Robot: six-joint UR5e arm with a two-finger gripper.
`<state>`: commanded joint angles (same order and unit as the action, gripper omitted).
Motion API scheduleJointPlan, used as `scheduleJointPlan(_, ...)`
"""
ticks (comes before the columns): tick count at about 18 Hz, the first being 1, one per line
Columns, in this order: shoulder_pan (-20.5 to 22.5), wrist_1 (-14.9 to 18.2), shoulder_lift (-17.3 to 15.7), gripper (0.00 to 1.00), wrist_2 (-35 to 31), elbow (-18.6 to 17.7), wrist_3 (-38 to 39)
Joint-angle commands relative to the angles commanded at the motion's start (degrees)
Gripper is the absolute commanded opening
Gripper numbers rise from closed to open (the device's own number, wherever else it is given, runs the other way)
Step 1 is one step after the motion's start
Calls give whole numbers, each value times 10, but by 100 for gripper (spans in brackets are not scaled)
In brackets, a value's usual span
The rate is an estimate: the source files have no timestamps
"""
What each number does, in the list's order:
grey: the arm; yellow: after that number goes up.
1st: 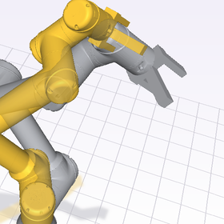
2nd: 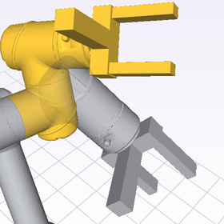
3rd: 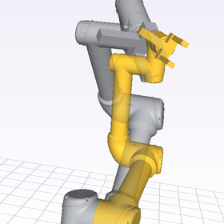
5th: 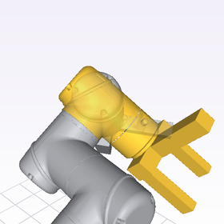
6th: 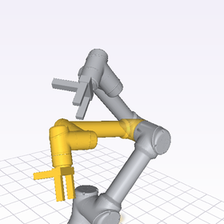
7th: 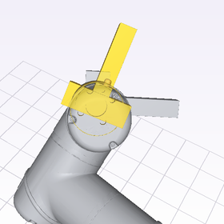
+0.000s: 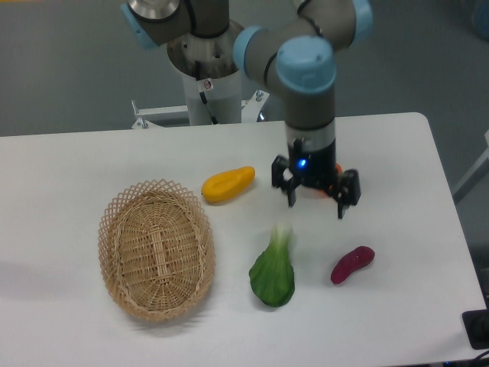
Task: Place the green vegetable on the table
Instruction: 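Open the gripper to release the bok choy and lift away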
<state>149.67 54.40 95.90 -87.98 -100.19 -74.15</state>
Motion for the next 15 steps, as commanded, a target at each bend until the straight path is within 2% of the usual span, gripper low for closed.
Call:
scheduleJointPlan(5,31,56,-20,100,-1,3,-125)
scheduleJointPlan(15,33,49,-29,100,1,-4,-130)
